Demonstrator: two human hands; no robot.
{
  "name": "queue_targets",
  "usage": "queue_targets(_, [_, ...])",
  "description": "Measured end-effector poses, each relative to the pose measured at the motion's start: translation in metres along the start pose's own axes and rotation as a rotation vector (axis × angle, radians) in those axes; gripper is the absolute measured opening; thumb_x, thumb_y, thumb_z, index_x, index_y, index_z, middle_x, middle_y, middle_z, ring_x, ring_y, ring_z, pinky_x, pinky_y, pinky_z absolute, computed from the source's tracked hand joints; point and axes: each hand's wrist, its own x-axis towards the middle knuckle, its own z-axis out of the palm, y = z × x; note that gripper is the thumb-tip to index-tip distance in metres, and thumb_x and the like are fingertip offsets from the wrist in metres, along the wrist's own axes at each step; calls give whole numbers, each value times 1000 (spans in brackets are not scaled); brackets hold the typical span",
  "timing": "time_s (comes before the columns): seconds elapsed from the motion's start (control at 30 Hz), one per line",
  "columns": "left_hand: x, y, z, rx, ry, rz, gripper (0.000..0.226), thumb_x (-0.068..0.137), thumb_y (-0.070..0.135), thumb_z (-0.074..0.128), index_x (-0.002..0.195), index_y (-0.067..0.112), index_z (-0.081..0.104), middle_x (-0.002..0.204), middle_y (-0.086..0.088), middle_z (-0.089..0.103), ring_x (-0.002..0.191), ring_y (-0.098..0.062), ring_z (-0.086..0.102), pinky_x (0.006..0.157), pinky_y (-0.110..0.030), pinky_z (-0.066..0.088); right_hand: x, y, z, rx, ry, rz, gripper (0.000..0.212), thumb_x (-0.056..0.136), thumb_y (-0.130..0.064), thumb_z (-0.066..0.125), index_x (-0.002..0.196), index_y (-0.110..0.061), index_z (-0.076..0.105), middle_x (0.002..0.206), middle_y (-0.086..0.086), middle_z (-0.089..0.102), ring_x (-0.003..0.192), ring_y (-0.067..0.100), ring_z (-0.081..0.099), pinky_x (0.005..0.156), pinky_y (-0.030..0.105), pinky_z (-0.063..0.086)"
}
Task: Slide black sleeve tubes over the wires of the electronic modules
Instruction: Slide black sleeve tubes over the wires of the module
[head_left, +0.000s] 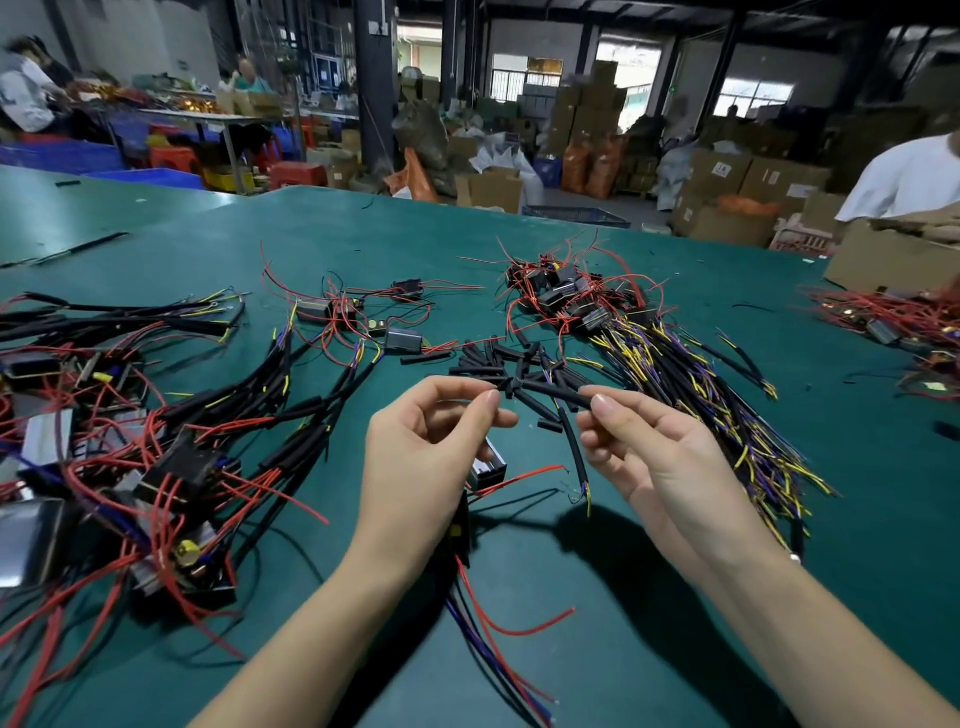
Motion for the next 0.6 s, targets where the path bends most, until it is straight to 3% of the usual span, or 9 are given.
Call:
queue_targets(0.2, [-2,0,0,40,-21,16,3,88,12,65,86,11,67,75,-3,74,56,-11,59,57,-21,50,0,3,0,-6,-11,-7,18,80,-10,61,95,-2,67,71,4,67,60,8,59,58,14,50])
queue_targets(0.37, [-1,3,1,70,-82,33,10,86,6,66,82,14,69,73,-3,71,64,-6,59,62,-14,48,6,-5,-2,-48,-34,-79,19,78,-15,62,92,-5,68,70,2,67,62,8,59,61,14,50])
queue_targets(0.5, [-1,6,-3,86,-130,2,19,85,-1,65,83,16,72,71,2,67,66,-7,57,66,-14,47,13,-15,1,-228,-67,-184,19,76,-21,62,89,-9,69,68,-1,67,61,8,59,59,15,48])
queue_targets(0.6, [1,7,-6,93,-102,-10,17,81,-1,69,80,15,73,69,5,69,65,-7,60,68,-16,49,17,-22,2,-446,-122,-265,7,84,-15,61,85,-12,68,64,-1,66,58,9,57,55,14,44])
